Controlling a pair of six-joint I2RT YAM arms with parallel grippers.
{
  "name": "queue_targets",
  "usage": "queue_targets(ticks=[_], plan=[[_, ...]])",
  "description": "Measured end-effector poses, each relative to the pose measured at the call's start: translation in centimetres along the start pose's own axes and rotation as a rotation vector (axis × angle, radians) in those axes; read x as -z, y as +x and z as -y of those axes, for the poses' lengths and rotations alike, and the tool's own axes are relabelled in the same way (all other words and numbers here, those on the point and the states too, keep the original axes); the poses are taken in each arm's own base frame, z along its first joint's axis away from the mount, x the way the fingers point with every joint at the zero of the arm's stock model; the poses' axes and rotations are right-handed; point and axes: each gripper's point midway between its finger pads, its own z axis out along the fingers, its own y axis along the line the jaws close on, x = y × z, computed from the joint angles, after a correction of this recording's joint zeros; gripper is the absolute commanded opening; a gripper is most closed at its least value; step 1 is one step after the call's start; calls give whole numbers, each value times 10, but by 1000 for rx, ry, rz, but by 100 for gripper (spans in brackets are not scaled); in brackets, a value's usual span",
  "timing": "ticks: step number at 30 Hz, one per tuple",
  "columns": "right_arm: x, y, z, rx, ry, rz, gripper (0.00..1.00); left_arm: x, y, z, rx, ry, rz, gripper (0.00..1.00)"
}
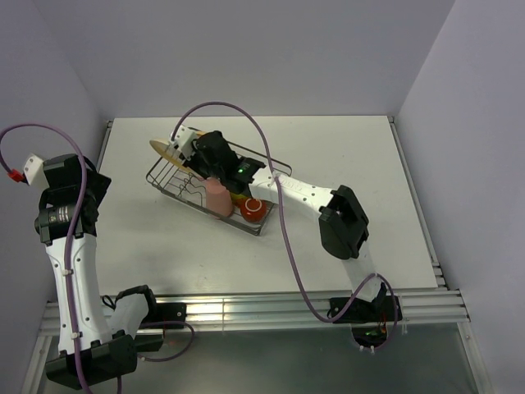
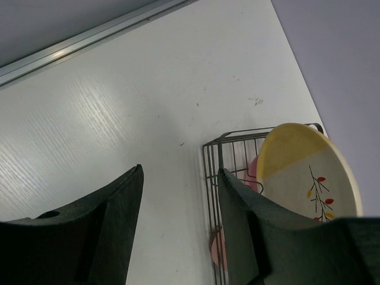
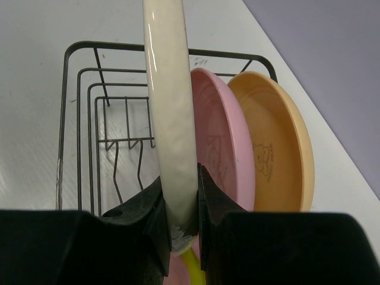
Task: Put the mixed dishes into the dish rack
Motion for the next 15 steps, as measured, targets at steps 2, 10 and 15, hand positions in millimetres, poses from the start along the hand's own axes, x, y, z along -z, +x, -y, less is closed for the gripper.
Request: queue_targets(ticks=[2,10,15], plan=[[-1,1,0,-3,2,7,0,0,0,0,0,0,0,59],[-5,15,0,-11,7,-1,0,-1,3,-1,-2,1,-10,58],[-6,35,-4,-11,-7,-49,0,-2,5,-2,-3,-2,-17,58]])
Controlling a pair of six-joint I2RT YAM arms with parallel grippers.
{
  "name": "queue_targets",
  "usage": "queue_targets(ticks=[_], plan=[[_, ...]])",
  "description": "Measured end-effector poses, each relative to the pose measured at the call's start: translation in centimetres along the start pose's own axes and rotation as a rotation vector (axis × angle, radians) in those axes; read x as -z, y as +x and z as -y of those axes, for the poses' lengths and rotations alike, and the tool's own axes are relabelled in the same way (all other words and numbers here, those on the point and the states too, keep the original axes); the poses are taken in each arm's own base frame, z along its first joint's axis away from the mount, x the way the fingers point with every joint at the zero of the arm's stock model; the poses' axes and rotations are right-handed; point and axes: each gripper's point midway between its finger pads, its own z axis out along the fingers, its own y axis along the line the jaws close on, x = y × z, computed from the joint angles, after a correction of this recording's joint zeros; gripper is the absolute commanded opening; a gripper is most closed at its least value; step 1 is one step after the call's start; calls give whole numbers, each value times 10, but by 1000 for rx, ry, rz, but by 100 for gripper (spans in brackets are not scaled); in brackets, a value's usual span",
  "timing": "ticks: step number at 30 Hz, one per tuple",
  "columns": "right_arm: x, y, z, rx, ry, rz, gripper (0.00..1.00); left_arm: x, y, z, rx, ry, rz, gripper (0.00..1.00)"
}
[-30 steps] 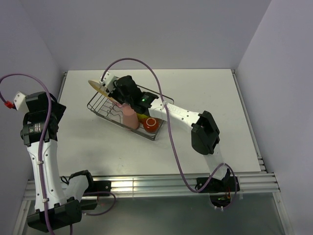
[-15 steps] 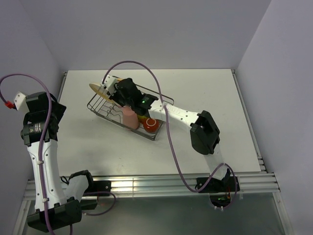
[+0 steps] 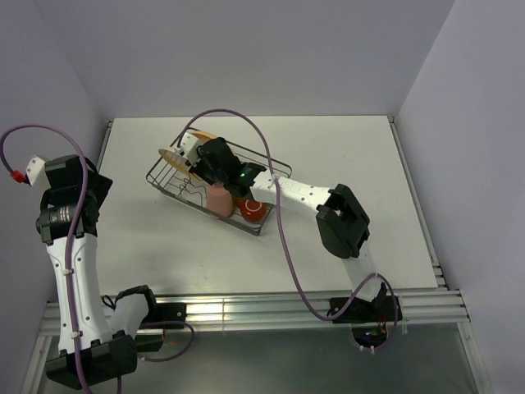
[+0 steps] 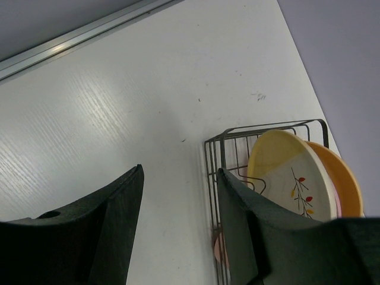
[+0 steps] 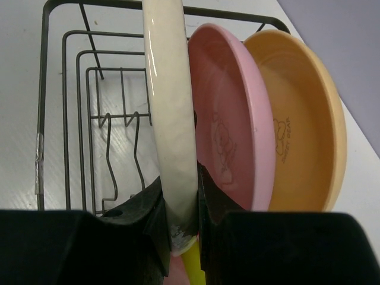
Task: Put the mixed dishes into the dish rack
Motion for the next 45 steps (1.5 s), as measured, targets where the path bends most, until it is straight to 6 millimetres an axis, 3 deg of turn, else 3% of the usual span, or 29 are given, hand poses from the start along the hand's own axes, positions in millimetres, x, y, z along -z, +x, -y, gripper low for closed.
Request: queue_targets(ticks=[10,27,36,45], plan=[[3,11,-1,-5,2,1,0,0,2,0,-1,5,-8,58],[6,10,2,-48,10,-6,0,-3,9,-2,-6,1,-30,58],[4,2,7,-85,15,-22,8,-6,11,-3,-8,-3,-35,57],[2,7,8,-107,6,-43,12,-7,11,-3,-7,-2,-32,57]])
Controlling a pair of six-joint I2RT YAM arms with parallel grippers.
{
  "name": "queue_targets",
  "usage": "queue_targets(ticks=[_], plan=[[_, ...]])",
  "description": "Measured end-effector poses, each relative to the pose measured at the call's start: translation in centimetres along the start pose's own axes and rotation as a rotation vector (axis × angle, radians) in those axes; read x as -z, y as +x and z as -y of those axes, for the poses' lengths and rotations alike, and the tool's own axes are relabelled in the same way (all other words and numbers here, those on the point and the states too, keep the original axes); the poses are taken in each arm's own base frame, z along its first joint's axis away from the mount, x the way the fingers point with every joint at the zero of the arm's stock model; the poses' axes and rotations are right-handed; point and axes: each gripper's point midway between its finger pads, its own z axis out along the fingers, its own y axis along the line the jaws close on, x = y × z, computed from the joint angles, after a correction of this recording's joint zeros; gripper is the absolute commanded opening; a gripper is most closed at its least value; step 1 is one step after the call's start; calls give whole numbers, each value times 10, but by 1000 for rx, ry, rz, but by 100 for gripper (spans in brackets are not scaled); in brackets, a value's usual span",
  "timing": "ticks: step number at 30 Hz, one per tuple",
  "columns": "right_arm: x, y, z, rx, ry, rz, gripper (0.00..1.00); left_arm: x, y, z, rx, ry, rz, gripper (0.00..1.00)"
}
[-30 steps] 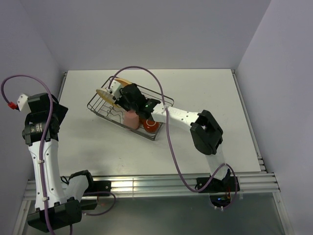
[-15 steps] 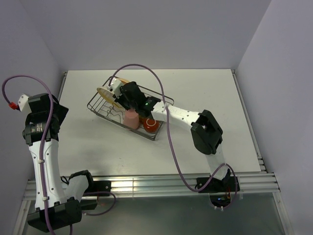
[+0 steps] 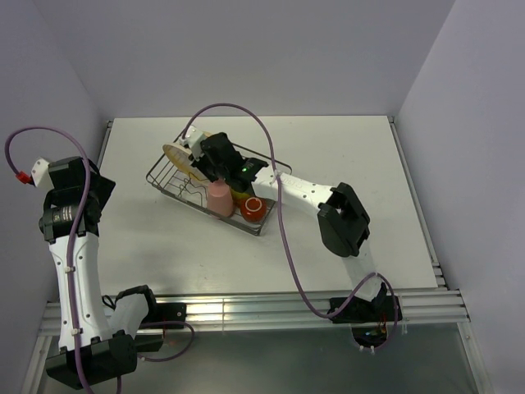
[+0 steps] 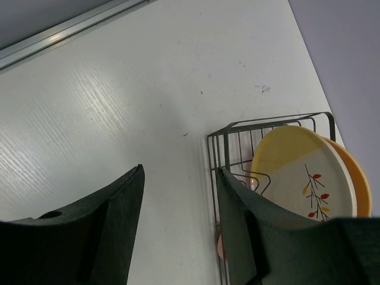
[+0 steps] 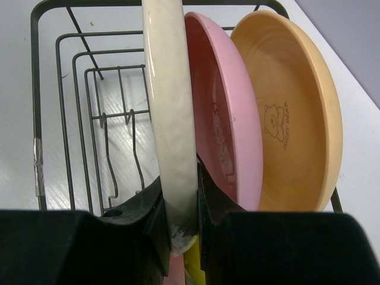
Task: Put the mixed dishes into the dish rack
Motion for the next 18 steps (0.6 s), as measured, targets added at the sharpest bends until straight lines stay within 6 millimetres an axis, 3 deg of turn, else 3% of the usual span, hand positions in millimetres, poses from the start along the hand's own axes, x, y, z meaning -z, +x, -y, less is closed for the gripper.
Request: queue_targets(ticks=[4,7,9,14,18], plan=[[-1,0,0,0,-2,-1,19,-1,1,-1,-1,-3,-3,57],[-2,2,0,-2,-6,-5,33,-1,2,-2,-2,-5,-5,57],[-3,2,0,-2,-6,-2,36,-1,2,-2,-2,-5,-5,57],[-3,-20,9,-17,17,64,45,-1,2,-2,-2,-5,-5,56],[-3,-23,7,-22,12,76,48,-1,2,-2,-2,-5,-5,56]])
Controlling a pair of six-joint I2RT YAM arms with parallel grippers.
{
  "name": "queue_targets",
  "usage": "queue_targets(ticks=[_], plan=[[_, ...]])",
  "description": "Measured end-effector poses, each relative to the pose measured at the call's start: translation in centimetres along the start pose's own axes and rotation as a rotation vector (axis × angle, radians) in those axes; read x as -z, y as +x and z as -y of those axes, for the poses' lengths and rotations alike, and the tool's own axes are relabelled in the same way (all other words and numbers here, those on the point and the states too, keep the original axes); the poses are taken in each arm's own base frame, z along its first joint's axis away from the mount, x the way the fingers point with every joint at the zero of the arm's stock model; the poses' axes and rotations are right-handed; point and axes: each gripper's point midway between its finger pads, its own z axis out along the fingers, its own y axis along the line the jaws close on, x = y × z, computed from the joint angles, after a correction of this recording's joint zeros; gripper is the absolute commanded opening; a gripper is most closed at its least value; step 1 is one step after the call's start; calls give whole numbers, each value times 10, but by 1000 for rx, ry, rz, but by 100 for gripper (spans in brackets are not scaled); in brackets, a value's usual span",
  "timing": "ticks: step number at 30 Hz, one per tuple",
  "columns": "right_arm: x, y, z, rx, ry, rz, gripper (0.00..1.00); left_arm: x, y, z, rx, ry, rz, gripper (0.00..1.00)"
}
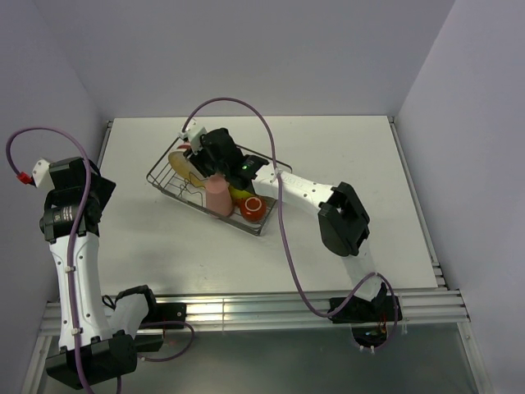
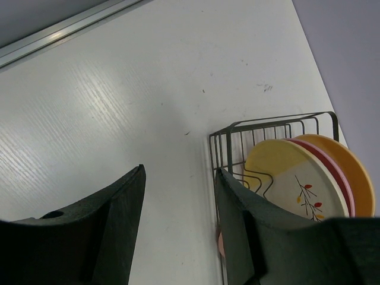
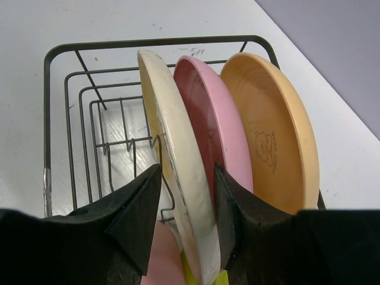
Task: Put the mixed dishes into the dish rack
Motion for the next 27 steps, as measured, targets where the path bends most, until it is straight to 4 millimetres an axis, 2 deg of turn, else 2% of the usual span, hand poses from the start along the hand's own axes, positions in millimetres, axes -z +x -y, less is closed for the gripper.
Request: queue_targets(ticks=[5,11,14,15,18,27], plan=[[0,-2,-2,-14,-6,6,52,0,0,0,0,0,-1,56],[2,-5,-6,-33,-25,14,62,-2,4,-1,-2,0,-11,57],[8,-12,-8,-45,-32,28,76,-4,8,-1,-9,3,-29,58],[11,-16,-9,-48,-35,36,86,-4,9,0,-11,6,-35,58],[18,-30,-4,-52,-17,64,99,-7,14,2,-25,18,-59,58],[36,-54,16,-81,62,110,100,-13,34,17,-59,108,-160,59]])
